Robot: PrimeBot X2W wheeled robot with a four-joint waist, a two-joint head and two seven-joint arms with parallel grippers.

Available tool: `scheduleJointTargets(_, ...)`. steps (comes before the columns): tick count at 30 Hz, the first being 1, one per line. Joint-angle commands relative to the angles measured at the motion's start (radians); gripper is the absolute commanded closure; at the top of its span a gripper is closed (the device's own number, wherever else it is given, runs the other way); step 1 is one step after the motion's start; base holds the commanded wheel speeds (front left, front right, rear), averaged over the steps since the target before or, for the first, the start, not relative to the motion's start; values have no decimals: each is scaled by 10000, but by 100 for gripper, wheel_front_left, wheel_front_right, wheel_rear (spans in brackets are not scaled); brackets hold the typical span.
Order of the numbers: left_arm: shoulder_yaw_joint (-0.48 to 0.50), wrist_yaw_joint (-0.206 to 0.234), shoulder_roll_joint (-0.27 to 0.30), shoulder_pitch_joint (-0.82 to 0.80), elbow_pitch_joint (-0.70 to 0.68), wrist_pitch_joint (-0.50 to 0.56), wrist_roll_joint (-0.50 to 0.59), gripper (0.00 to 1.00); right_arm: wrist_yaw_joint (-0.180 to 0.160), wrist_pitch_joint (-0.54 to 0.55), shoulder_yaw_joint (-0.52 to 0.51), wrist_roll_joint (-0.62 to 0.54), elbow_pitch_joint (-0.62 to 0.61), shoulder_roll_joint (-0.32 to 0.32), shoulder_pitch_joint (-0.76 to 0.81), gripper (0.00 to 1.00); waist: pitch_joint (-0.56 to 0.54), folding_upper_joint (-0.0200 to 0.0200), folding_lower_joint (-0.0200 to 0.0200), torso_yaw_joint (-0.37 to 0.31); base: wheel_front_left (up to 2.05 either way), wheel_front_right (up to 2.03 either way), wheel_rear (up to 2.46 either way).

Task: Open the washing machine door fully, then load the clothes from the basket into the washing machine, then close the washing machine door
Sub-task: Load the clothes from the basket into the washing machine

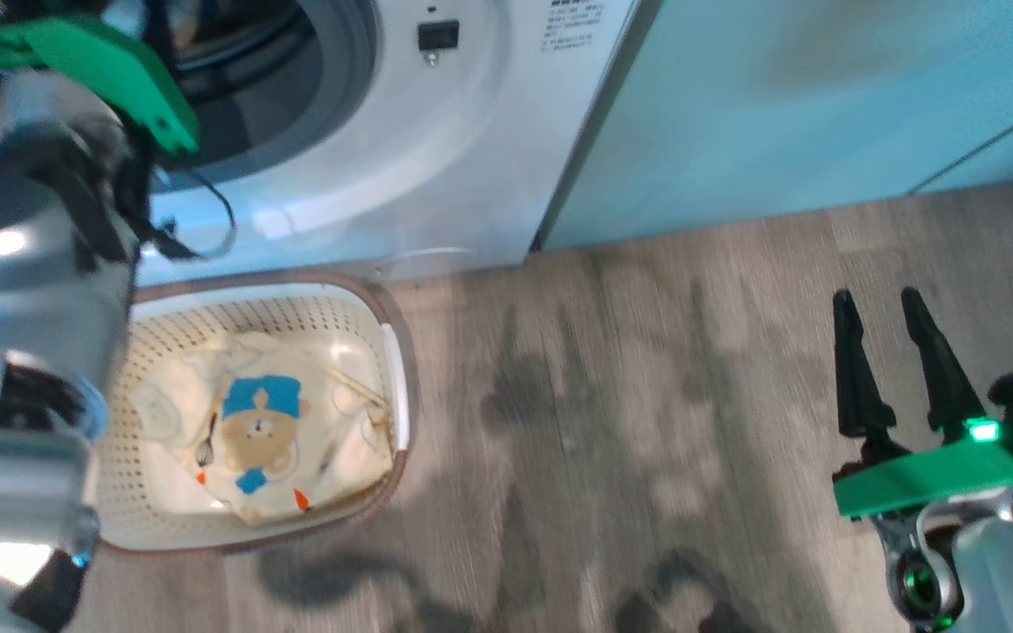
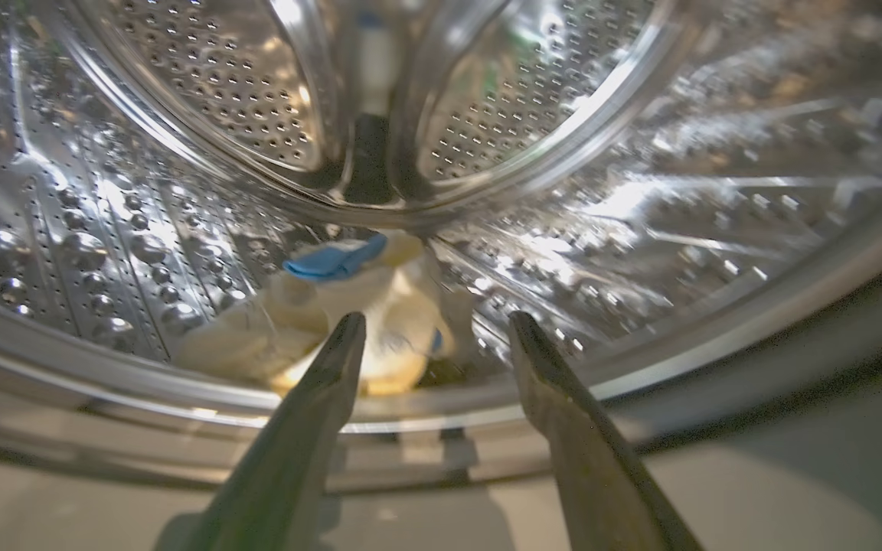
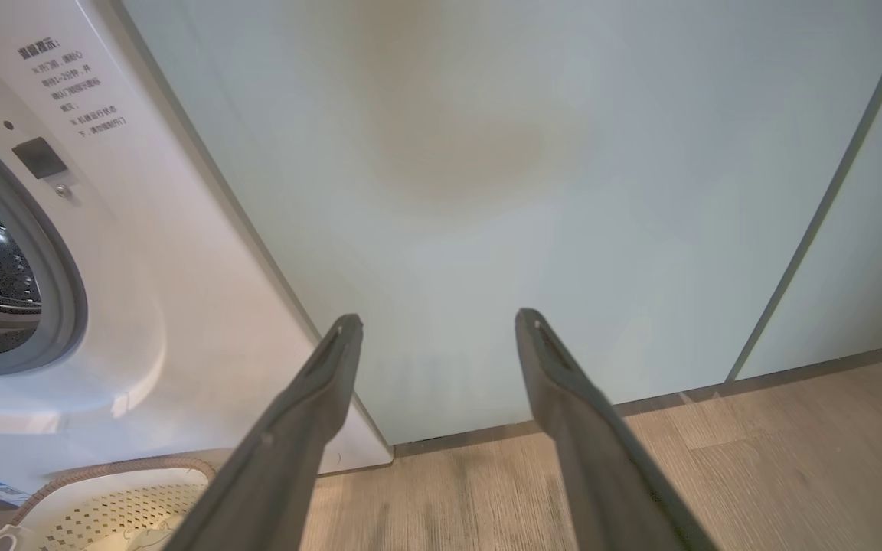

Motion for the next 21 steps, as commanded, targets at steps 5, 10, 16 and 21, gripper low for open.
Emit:
scheduleJointTargets(5, -190, -136, 89, 670, -358, -168, -64, 0, -29, -95, -44, -177, -196, -33, 420, 0, -893, -1, 1, 472, 0, 0, 0)
scheduleJointTargets(10, -604, -156, -191, 1707, -969, -261, -212, 0, -29, -95, -154, -323, -155, -33, 739, 0, -1456, -1, 1, 722, 0, 0, 0)
scheduleJointTargets(16, -828, -159, -43, 3211, -2259, -316, -734, 0, -29, -95, -275, -368, -150, -99, 1093, 0, -2029, -1, 1, 949, 0, 0, 0)
scheduleJointTargets(21, -227, -119, 413, 4715, -3791, -323, -987, 0, -29, -95, -386, -373, -189, -141, 1357, 0, -2392, -1, 1, 1049, 0, 0, 0)
